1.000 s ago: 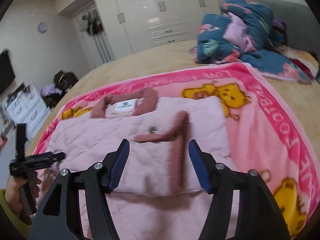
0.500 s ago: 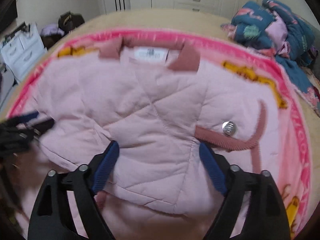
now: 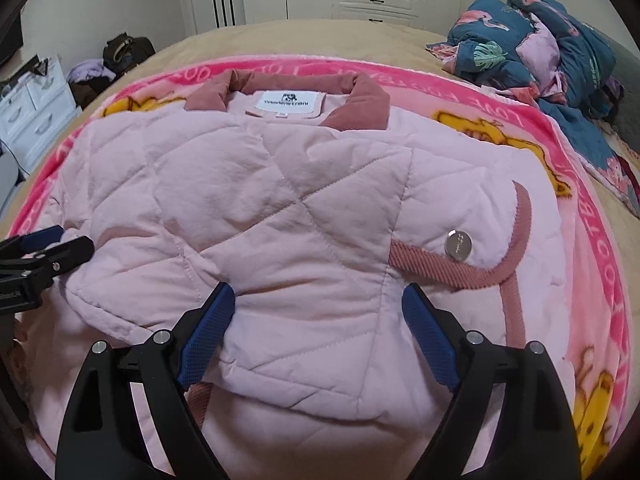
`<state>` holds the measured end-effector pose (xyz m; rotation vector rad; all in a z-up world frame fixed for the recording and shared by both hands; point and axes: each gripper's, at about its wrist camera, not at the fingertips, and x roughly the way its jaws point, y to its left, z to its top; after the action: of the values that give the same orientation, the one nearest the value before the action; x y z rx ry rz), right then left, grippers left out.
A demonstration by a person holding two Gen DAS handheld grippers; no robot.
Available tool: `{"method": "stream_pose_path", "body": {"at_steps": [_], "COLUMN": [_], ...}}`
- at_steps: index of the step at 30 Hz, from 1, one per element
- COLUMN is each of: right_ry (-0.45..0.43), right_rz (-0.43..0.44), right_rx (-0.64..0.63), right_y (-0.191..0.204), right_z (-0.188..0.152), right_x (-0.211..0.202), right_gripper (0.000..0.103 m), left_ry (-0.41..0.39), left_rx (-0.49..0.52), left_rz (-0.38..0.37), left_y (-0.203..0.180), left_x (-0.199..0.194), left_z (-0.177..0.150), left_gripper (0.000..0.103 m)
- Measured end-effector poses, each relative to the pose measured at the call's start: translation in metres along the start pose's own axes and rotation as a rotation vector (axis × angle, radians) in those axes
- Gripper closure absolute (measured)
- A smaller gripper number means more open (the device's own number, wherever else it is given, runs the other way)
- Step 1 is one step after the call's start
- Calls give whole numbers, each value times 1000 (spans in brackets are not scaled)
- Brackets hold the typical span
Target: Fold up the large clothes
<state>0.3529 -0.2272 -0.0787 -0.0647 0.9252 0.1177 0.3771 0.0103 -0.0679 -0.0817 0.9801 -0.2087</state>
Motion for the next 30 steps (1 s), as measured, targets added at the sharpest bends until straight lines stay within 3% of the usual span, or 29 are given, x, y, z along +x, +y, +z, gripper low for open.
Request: {"method": "stream_pose_path", "body": {"at_steps": [4,9,30], "right_ry": [-9,-11,-30], "right_rz": [17,15,68], "right_rx": [12,13,98], "right_y": [-1,1,-4], "right_z": [-6,-8,-18], "right_x": [-10,-17,-67], "right_gripper": [8,5,4], "left_ry": [4,9,23], "left_rx": [0,1,-9], "left_rz": [-7,-12,-5], "left_y": [-1,-2,-8], "left_x": [-4,-14,-57], "left_z": [-2,-5,-21], "left_gripper": [8,8,9]}}
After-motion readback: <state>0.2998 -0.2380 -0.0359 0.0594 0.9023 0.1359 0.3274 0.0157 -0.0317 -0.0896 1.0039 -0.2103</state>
